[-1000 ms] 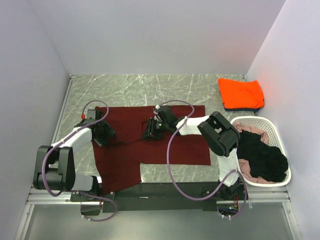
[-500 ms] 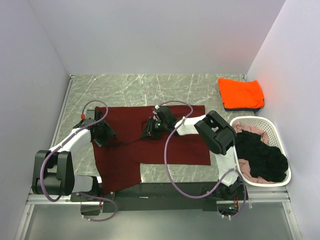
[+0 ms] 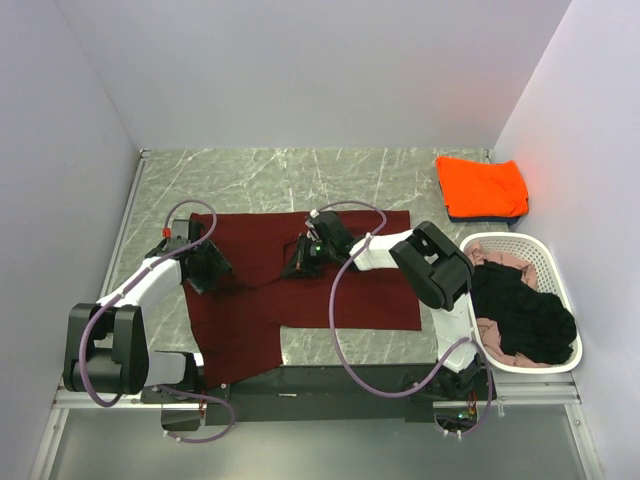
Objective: Fold and stack the t-shirts
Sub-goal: Fold the tshirt
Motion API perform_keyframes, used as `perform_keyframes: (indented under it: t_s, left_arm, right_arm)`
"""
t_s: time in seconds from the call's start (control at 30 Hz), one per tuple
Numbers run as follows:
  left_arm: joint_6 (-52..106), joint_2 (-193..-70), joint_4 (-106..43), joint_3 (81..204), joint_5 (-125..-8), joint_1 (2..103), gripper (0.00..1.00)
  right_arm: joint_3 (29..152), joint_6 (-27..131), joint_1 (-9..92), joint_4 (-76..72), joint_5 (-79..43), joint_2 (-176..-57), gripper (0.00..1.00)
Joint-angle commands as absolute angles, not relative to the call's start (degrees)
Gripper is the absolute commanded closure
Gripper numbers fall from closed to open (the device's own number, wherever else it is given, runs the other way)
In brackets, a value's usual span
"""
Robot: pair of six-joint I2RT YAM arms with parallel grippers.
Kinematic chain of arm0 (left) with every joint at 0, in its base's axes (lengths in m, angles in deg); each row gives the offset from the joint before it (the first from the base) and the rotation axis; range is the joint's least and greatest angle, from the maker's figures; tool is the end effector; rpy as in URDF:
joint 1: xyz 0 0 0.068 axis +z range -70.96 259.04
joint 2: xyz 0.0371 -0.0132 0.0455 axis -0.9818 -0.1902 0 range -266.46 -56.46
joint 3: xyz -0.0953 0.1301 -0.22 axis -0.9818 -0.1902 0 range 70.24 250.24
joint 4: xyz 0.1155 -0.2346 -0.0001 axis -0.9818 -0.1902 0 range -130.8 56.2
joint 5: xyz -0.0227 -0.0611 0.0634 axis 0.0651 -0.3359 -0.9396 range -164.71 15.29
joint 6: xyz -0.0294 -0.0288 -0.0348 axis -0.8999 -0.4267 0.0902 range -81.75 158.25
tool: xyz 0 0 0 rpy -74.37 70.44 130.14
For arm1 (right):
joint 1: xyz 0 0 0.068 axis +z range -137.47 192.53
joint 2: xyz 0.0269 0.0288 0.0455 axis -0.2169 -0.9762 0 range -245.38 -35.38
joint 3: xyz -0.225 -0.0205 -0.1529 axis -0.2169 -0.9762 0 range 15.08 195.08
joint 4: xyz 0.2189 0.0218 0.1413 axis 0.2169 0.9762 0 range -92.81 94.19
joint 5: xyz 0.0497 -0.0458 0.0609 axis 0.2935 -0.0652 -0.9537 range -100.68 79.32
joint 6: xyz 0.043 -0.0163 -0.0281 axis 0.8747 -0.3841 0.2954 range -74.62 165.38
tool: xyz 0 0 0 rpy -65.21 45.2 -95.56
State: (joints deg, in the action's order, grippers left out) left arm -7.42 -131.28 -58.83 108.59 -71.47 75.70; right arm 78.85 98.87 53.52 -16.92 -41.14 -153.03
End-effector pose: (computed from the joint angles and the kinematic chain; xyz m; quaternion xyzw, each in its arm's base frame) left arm 0.2354 -0.0158 0.1746 -0.3433 0.9060 -0.1269 0.2124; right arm 0.3021 0.2864 0.1179 -0.0158 0.8806 0.4622 0.1034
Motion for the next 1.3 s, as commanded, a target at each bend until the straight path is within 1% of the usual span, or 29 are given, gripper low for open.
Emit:
perform_keyframes:
  t_s: [0.0, 0.5, 0.67, 0.9, 1.1, 1.27]
  left_arm:
    - [-6.0, -131.6, -58.1, 109.6, -70.2, 75.8, 0.38]
    - [-5.2, -131.6, -58.2, 112.1, -68.4, 75.7, 0.38]
    - [-4.7, -131.6, -58.7, 113.3, -67.9, 75.7, 0.39]
    - [-5.0, -133.9, -57.4, 111.6, -67.2, 75.7, 0.40]
    - [-5.8, -132.8, -58.9, 110.5, -72.1, 75.7, 0.38]
    - [-6.3, -131.9, -59.5, 109.9, -73.6, 75.7, 0.38]
  right_arm:
    - [81.1, 98.4, 53.8, -17.6, -41.6, -149.1, 1.00]
    - [81.8, 98.2, 53.8, -17.2, -42.0, -148.7, 1.00]
    - [81.9, 98.0, 53.9, -17.1, -42.0, -148.9, 1.00]
    - [81.9, 98.1, 53.8, -17.4, -42.2, -149.5, 1.00]
    - [81.4, 97.9, 53.8, -17.8, -42.6, -149.8, 1.00]
    - [81.3, 97.9, 53.9, -18.0, -42.8, -150.2, 1.00]
